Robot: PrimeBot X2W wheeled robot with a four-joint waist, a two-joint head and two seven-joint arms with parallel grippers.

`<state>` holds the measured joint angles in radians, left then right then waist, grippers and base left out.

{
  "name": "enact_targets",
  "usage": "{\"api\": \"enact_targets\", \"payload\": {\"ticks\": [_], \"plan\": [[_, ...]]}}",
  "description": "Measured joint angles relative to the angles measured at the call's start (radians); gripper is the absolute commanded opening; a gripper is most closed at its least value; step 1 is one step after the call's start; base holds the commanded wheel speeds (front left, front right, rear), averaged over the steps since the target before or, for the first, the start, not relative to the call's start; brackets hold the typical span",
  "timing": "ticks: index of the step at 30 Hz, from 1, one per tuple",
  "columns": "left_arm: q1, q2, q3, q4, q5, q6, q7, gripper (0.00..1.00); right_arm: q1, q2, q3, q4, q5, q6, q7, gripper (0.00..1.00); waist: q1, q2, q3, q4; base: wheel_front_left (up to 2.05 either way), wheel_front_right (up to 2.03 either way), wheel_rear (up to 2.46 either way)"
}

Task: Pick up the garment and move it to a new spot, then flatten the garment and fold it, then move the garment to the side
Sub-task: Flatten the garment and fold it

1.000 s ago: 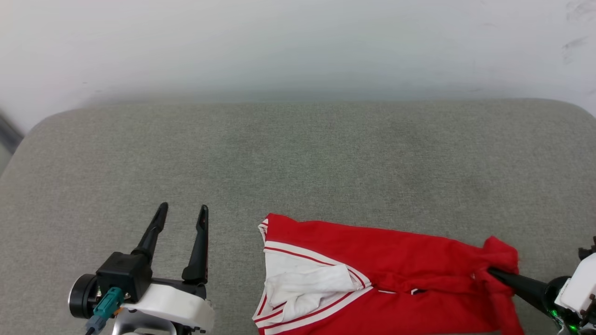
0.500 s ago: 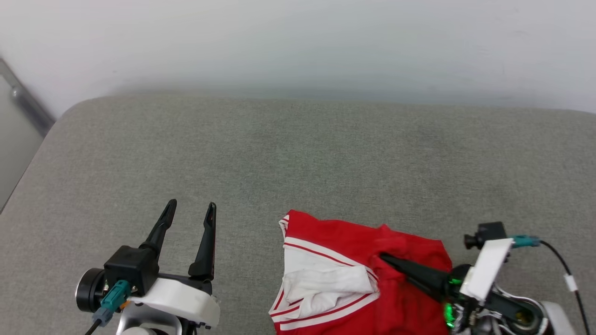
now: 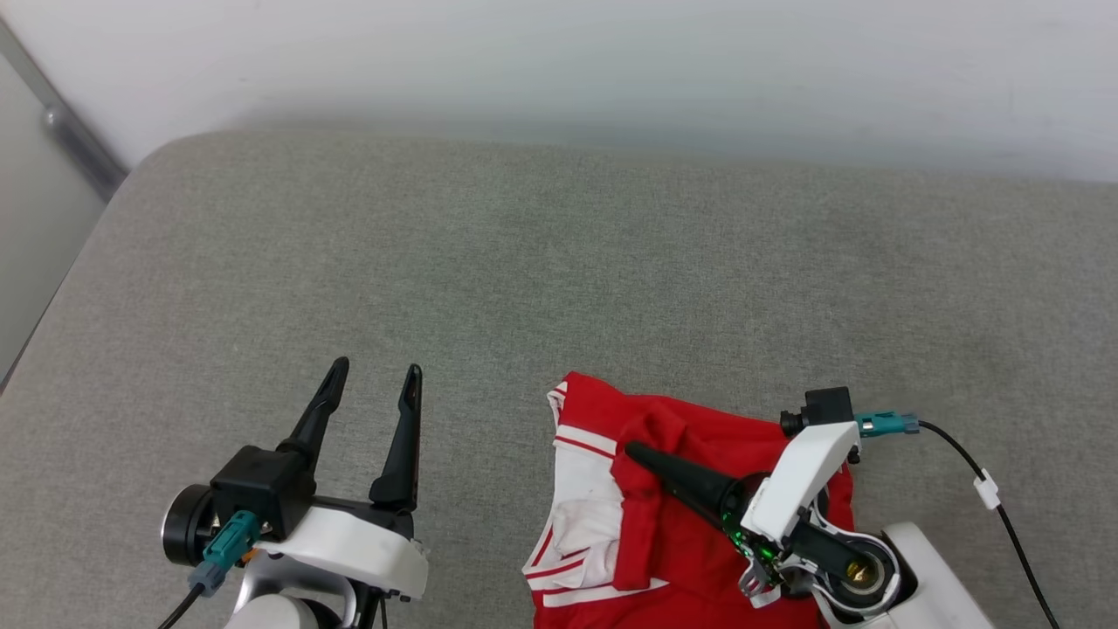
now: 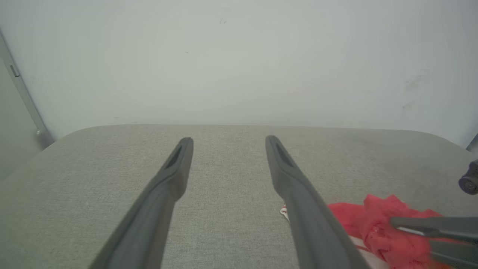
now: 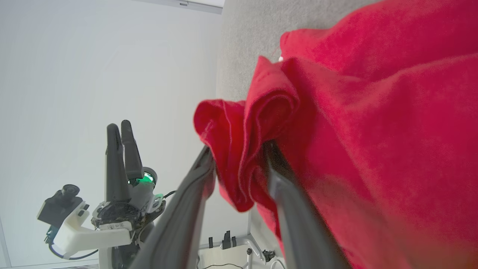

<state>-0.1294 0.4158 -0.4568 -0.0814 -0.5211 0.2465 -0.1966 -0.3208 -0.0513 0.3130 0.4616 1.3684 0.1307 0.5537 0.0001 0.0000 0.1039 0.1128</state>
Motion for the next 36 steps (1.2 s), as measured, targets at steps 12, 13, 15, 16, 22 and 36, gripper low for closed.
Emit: {"api": "enact_targets", "payload": {"ticks": [12,13,15,16,22,36], "plan": [[-0.015,-0.006,0.001,0.034,-0.002,-0.009,-0.018,1.0,-0.056,-0.055,0.152,-0.069,-0.105,0.0,-0.085,1.0,0.0,0.0,0.007,-0.012,0.0,0.0,0.0],[-0.015,-0.006,0.001,0.036,-0.003,-0.009,-0.019,1.0,-0.061,-0.078,0.172,-0.104,-0.145,0.0,-0.119,1.0,0.0,0.0,0.005,-0.015,0.0,0.0,0.0],[-0.015,-0.004,0.003,0.039,-0.004,-0.009,-0.019,1.0,-0.074,-0.132,0.205,-0.146,-0.248,0.0,-0.193,1.0,0.0,0.0,-0.001,-0.022,0.0,0.0,0.0],[-0.014,-0.003,0.005,0.04,-0.006,-0.008,-0.021,1.0,-0.077,-0.166,0.22,-0.151,-0.326,0.0,-0.24,1.0,0.0,0.0,-0.005,-0.026,0.0,0.0,0.0],[0.006,0.002,0.016,0.047,-0.014,0.006,-0.026,1.0,-0.06,-0.259,0.13,-0.109,-0.704,0.0,-0.395,1.0,0.0,0.0,-0.029,-0.059,0.0,0.0,0.0],[0.066,0.016,0.069,0.077,-0.036,0.043,-0.044,1.0,0.217,-0.131,-0.346,-0.447,-1.121,0.0,-0.529,1.0,0.0,0.0,-0.07,-0.127,0.0,0.0,0.0]]}}
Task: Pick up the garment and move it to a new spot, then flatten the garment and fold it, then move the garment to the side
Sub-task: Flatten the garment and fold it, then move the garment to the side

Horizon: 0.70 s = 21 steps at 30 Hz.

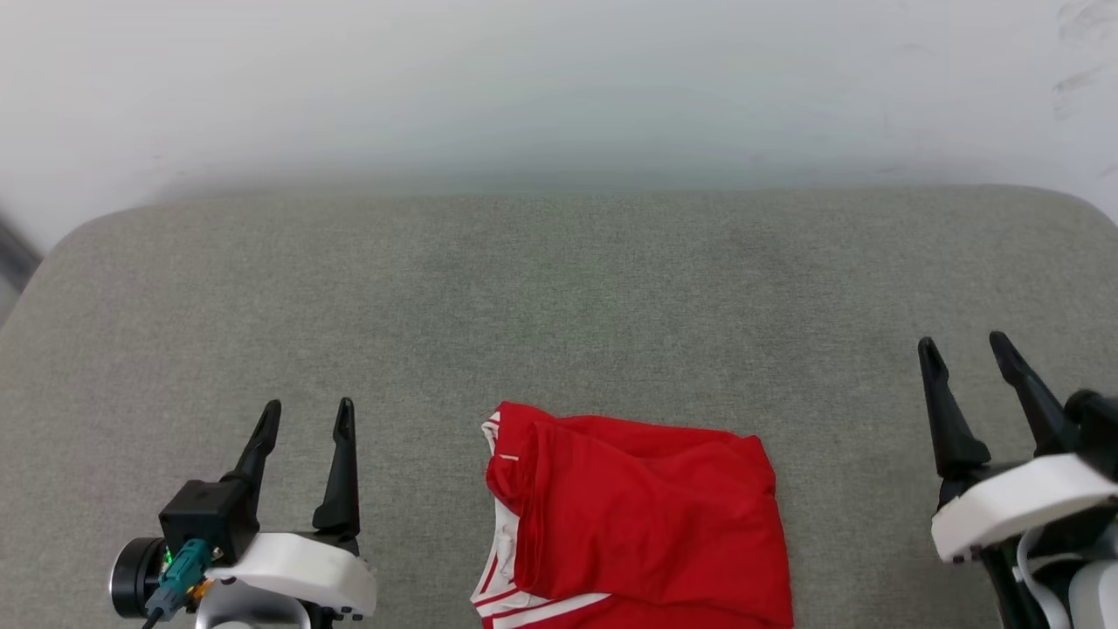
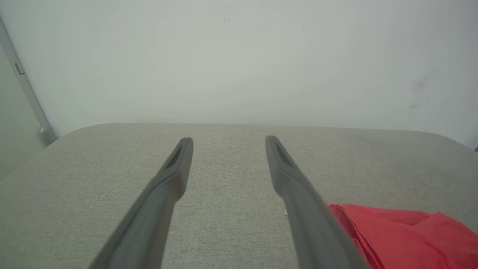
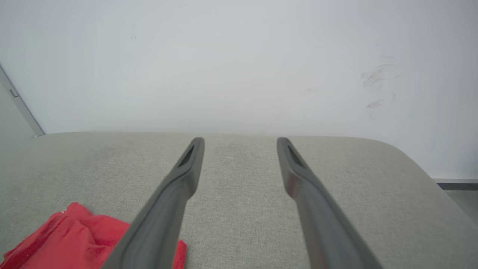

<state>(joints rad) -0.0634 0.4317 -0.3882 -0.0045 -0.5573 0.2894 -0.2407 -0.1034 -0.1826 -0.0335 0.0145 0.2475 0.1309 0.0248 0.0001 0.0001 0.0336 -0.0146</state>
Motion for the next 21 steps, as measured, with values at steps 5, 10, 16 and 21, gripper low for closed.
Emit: {"api": "enact_targets", "payload": {"ticks": [5,10,16,21], "plan": [[0.026,-0.001,0.006,0.01,0.0,0.005,-0.008,1.0,0.106,0.063,-0.021,-0.135,-0.065,0.0,0.003,1.0,0.0,0.0,-0.021,-0.013,0.0,0.0,0.0],[0.063,0.006,0.013,0.019,0.01,0.019,-0.01,1.0,0.218,0.111,-0.004,-0.262,-0.095,0.0,0.038,1.0,0.0,0.0,-0.05,-0.029,0.0,0.0,0.0],[0.075,0.011,0.012,0.026,0.013,0.019,-0.013,1.0,0.248,0.122,-0.002,-0.295,-0.104,0.0,0.064,1.0,-0.0001,0.0,-0.059,-0.032,0.0,0.0,0.0],[0.074,0.011,0.011,0.027,0.01,0.019,-0.013,1.0,0.249,0.126,-0.009,-0.301,-0.105,0.0,0.081,1.0,-0.0001,0.0,-0.059,-0.031,0.0,0.0,0.0]]}}
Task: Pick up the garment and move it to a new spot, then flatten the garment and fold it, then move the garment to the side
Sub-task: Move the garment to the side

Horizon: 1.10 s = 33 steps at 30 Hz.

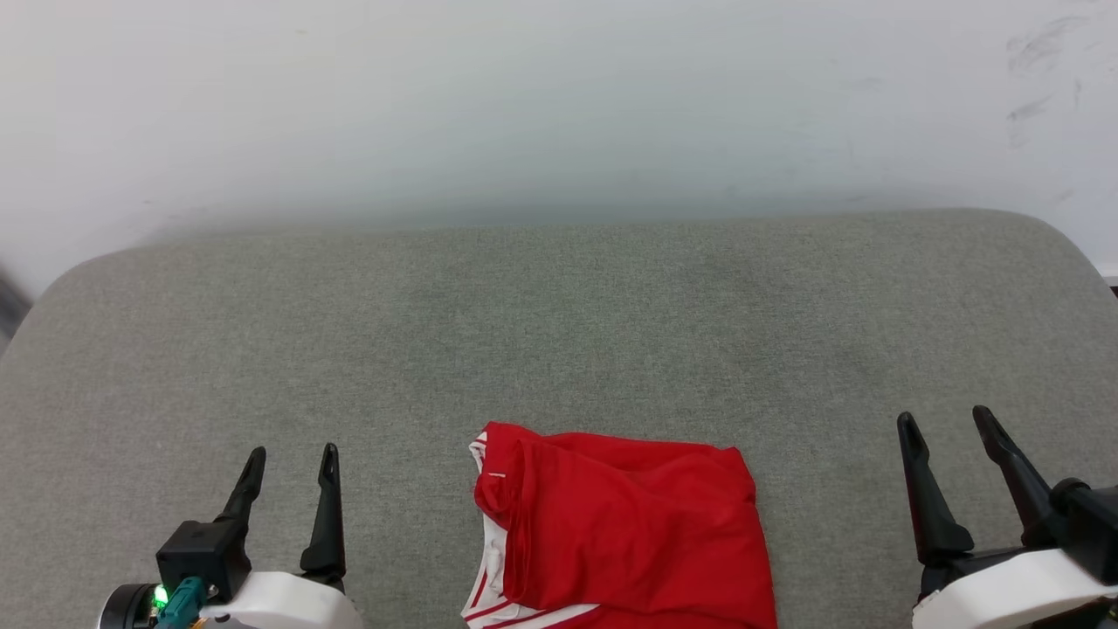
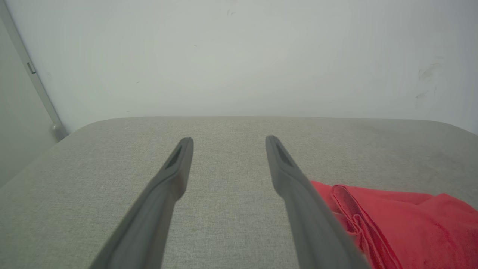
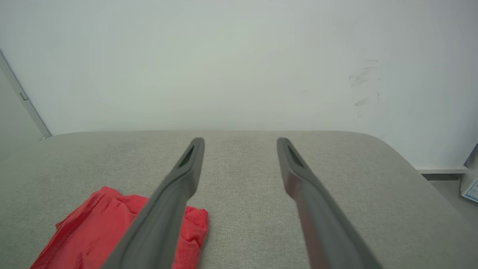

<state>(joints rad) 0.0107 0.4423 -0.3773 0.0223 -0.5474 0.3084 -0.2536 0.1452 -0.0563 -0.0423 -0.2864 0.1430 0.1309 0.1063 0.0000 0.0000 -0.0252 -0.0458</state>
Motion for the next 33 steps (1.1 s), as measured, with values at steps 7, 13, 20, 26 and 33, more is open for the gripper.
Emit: {"api": "enact_targets", "payload": {"ticks": [7,13,20,26,33], "plan": [[-0.002,-0.002,0.004,-0.001,-0.002,0.004,0.0,1.0,0.007,0.004,-0.05,0.04,0.066,0.0,0.075,1.0,0.0,0.0,0.0,0.0,0.0,0.0,0.0],[-0.013,-0.008,0.01,-0.018,-0.001,0.012,-0.003,1.0,-0.012,-0.026,-0.19,0.208,0.223,0.0,0.22,1.0,0.0,0.0,0.006,0.016,0.0,0.0,0.0],[-0.026,-0.015,-0.001,-0.033,0.008,0.013,-0.004,1.0,-0.075,-0.094,-0.247,0.447,0.442,0.0,0.487,1.0,0.0,0.0,0.022,0.058,0.0,0.0,0.0],[-0.059,-0.023,-0.009,-0.036,0.015,0.008,-0.004,1.0,-0.142,-0.035,-0.204,0.545,0.671,0.0,0.64,1.0,0.0,0.0,0.073,0.102,0.0,0.0,0.0],[-0.104,-0.027,-0.013,-0.026,0.018,-0.002,-0.004,1.0,-0.23,-0.006,-0.105,0.611,0.869,0.0,0.62,1.0,0.0,0.0,0.135,0.136,0.0,0.0,0.0]]}}
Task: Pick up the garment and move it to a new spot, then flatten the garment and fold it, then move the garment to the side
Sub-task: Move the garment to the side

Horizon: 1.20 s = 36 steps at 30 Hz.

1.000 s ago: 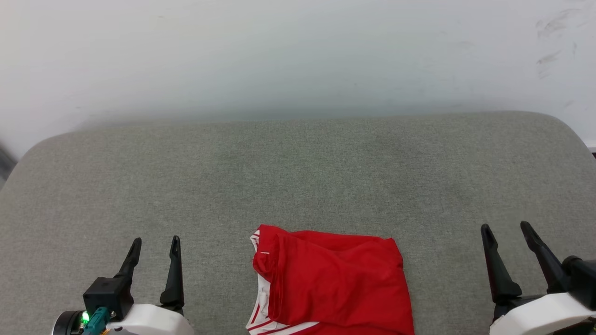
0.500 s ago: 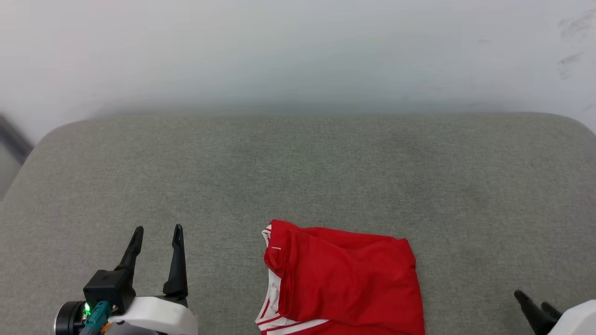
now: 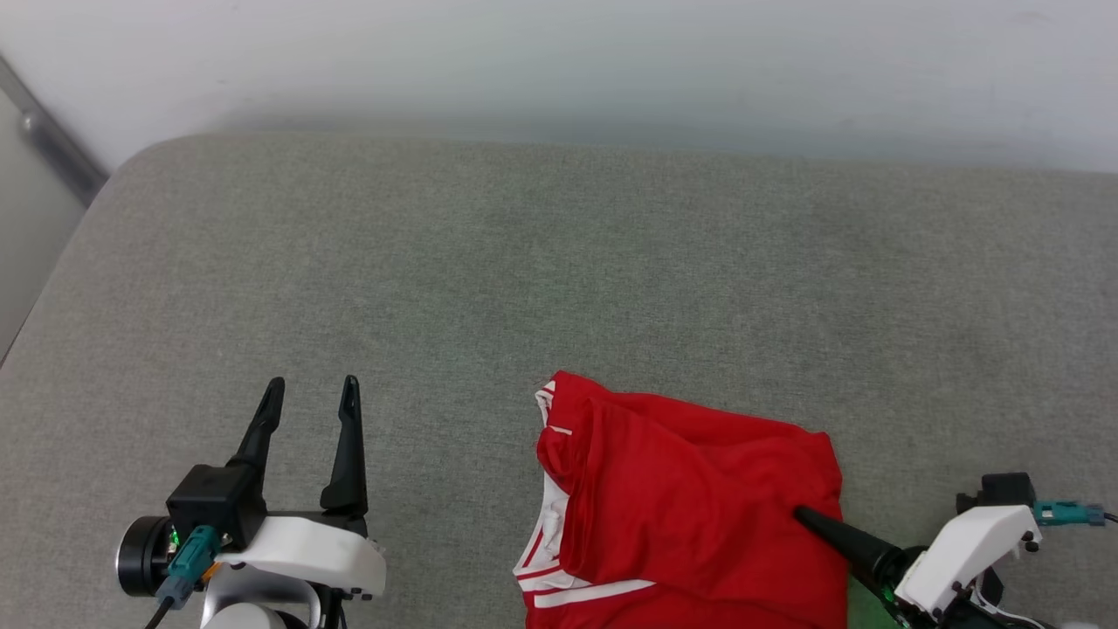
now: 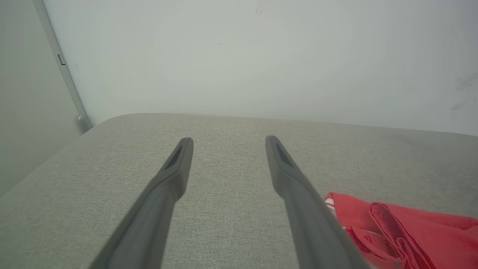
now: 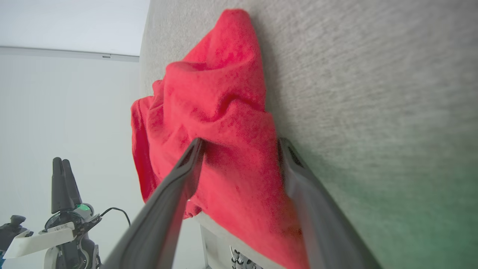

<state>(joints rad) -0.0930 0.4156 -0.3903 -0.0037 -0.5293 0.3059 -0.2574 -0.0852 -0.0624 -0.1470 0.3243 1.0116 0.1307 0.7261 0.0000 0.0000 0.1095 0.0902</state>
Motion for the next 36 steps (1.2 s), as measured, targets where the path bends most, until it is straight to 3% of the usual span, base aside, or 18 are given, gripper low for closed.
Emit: {"api": "enact_targets", "payload": {"ticks": [2,3,4,5,13,20,29,36], "plan": [[-0.011,0.0,-0.005,0.007,0.0,-0.006,0.001,1.0,-0.016,0.0,0.027,0.024,0.027,0.0,-0.011,1.0,0.0001,0.0,0.009,0.01,0.0,0.0,0.0],[-0.016,0.0,-0.005,0.008,0.0,-0.007,0.001,1.0,-0.022,0.001,0.038,0.036,0.043,0.0,-0.018,0.87,0.0,0.0,0.012,0.015,0.0,0.0,0.0],[-0.019,0.002,-0.004,0.011,0.002,-0.007,0.001,1.0,-0.026,-0.001,0.053,0.044,0.05,0.0,-0.023,0.16,0.0,0.0,0.015,0.018,0.0,0.0,0.0],[-0.021,0.003,-0.004,0.014,0.005,-0.007,0.001,1.0,-0.029,-0.004,0.065,0.049,0.056,0.0,-0.032,0.0,0.0,0.0,0.016,0.021,0.0,0.0,0.0],[-0.016,0.0,-0.005,0.034,0.003,-0.013,0.0,1.0,-0.035,-0.098,0.226,0.004,0.03,0.0,-0.119,0.0,0.0,0.0,-0.015,0.009,0.0,0.0,0.0],[-0.005,-0.005,0.002,0.026,0.003,-0.016,-0.001,1.0,-0.078,-0.218,0.363,-0.014,-0.257,0.0,-0.206,0.0,0.0,0.0,-0.04,-0.054,0.0,0.0,0.0],[0.007,0.004,0.005,-0.01,0.017,-0.023,-0.002,1.0,-0.186,-0.256,0.41,-0.009,-0.524,0.001,-0.213,0.0,0.0,0.0,-0.03,-0.239,0.0,0.0,0.0],[-0.046,0.011,-0.007,-0.052,0.041,-0.034,0.002,1.0,-0.285,-0.287,0.413,0.014,-0.618,0.0,-0.253,0.0,0.0,0.0,0.023,-0.413,0.0,0.0,0.0]]}}
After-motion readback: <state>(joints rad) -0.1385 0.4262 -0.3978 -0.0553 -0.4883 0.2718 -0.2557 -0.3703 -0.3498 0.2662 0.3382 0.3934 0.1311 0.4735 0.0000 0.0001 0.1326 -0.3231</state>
